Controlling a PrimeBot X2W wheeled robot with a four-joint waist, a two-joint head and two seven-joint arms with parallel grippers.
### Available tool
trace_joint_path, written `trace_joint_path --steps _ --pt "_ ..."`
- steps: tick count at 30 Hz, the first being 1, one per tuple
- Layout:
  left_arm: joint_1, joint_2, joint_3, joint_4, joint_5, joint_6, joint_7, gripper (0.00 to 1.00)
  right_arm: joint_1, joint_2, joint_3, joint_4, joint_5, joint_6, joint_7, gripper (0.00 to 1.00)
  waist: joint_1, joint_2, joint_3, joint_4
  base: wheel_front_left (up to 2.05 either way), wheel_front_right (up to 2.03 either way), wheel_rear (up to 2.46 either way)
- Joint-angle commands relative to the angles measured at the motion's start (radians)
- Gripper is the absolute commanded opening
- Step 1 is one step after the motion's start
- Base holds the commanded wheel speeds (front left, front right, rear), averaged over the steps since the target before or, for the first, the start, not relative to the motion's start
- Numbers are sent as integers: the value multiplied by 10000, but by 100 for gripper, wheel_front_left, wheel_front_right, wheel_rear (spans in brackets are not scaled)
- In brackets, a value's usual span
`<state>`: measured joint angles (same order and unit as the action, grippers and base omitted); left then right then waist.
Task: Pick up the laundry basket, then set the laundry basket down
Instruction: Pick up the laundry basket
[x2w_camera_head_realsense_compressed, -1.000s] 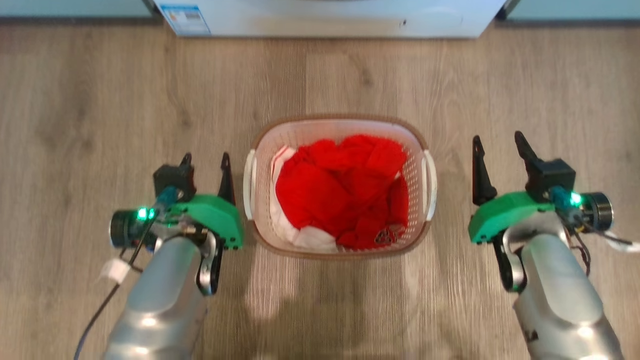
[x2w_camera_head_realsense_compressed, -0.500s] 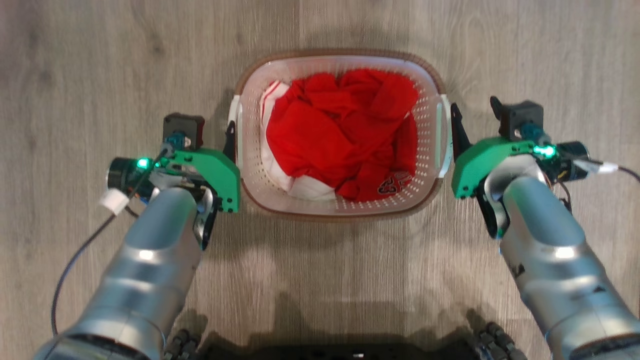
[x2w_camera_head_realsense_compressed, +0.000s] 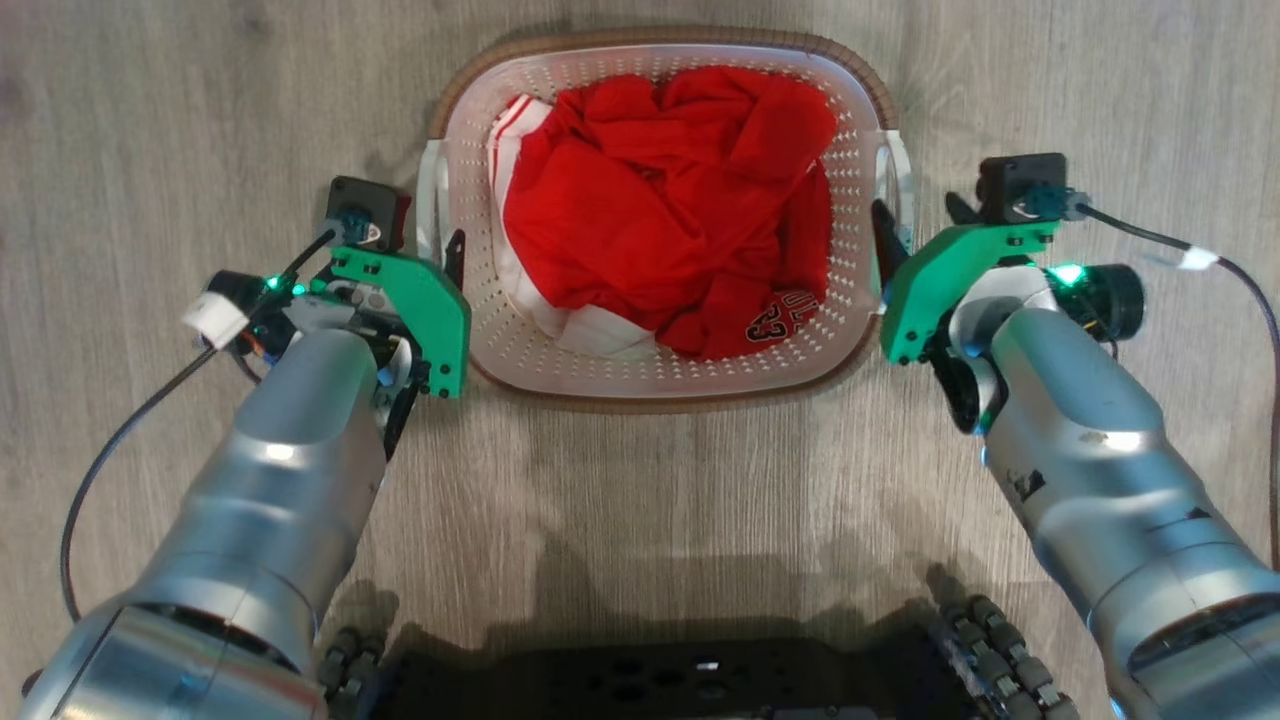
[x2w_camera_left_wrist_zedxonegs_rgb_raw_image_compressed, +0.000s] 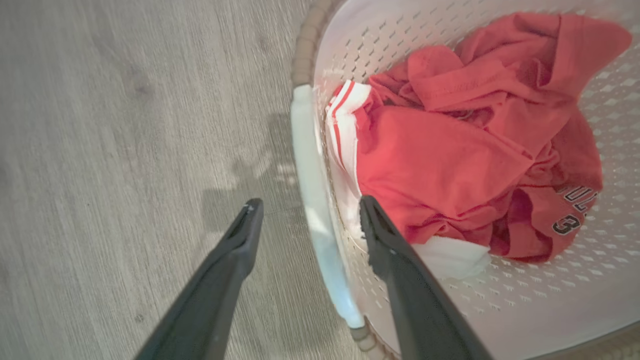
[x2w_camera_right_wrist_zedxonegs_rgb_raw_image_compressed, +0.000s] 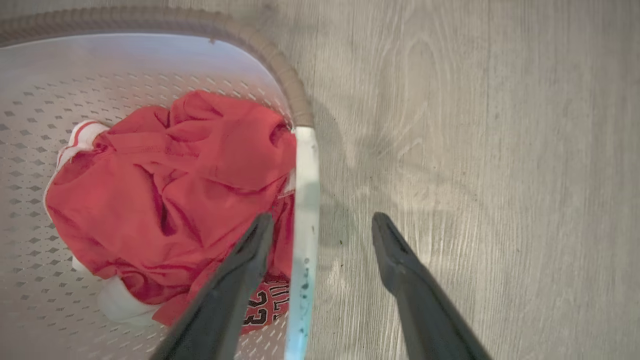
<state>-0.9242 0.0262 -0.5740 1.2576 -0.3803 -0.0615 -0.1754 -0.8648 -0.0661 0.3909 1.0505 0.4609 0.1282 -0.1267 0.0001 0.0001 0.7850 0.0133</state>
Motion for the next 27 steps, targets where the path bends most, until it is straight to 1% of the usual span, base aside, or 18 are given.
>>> trace_joint_path --steps 1,10,14,27 --pt "-41 241 78 28 -103 -4 81 100 65 158 357 -72 182 25 67 100 -1 -1 88 -65 0 0 0" --pt "-400 241 -96 244 -501 -122 1040 100 -503 158 1394 343 1058 25 336 100 -1 -1 507 -206 0 0 0" --pt "-552 241 -4 278 -856 -243 1534 100 -686 158 1630 404 1759 25 652 100 -1 -1 719 -245 0 0 0" --pt "-863 240 -466 308 -1204 -457 2269 100 -1265 158 2586 847 2568 25 834 100 -1 -1 1179 -245 0 0 0"
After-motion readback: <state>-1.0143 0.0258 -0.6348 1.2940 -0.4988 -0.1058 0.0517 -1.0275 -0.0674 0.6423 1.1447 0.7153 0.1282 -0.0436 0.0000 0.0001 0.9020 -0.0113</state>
